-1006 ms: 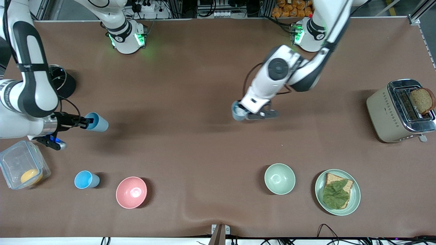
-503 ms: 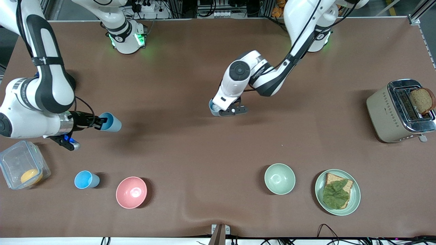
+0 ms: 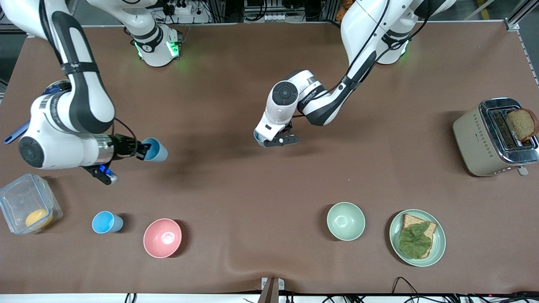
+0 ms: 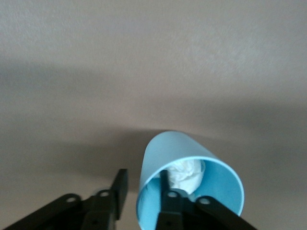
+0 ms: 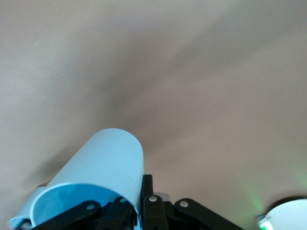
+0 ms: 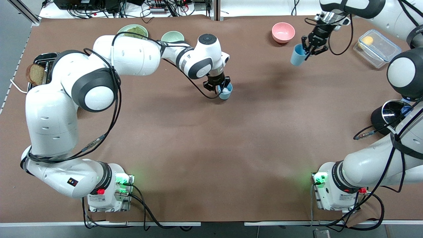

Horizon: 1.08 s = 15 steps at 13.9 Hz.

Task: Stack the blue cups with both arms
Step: 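Carry the blue cup to the table middle with the left gripper, then set the cup down with the left gripper while the right gripper approaches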

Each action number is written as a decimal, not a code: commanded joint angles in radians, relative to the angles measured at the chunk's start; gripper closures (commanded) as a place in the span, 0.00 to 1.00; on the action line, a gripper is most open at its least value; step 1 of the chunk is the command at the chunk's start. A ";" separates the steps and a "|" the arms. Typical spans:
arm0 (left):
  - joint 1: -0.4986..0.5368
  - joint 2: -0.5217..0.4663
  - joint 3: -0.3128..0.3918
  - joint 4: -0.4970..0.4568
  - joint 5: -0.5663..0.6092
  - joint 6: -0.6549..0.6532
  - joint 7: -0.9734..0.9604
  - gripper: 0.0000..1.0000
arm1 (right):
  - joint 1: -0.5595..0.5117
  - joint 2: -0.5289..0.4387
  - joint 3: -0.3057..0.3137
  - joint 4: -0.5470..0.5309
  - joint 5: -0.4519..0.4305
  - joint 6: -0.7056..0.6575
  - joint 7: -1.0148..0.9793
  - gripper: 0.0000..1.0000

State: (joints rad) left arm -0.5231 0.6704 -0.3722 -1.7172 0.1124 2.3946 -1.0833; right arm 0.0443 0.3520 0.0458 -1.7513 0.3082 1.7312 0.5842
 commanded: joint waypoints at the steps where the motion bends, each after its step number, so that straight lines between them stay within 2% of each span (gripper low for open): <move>1: 0.014 -0.075 0.006 0.016 0.033 -0.064 -0.037 0.00 | 0.014 -0.019 0.000 0.010 0.048 -0.005 0.052 1.00; 6: 0.104 -0.322 0.003 0.016 0.033 -0.270 -0.018 0.00 | 0.063 -0.019 -0.001 0.021 0.051 -0.001 0.108 1.00; 9: 0.221 -0.440 -0.001 0.018 0.027 -0.368 0.078 0.00 | 0.133 -0.019 -0.001 0.021 0.051 0.033 0.212 1.00; 15: 0.488 -0.545 0.001 0.019 0.021 -0.456 0.480 0.00 | 0.360 -0.007 -0.003 0.075 0.049 0.123 0.505 1.00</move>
State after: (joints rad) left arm -0.1036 0.1628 -0.3586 -1.6687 0.1227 1.9509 -0.6978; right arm 0.3334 0.3482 0.0551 -1.6986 0.3477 1.8317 1.0016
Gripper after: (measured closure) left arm 0.000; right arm 0.947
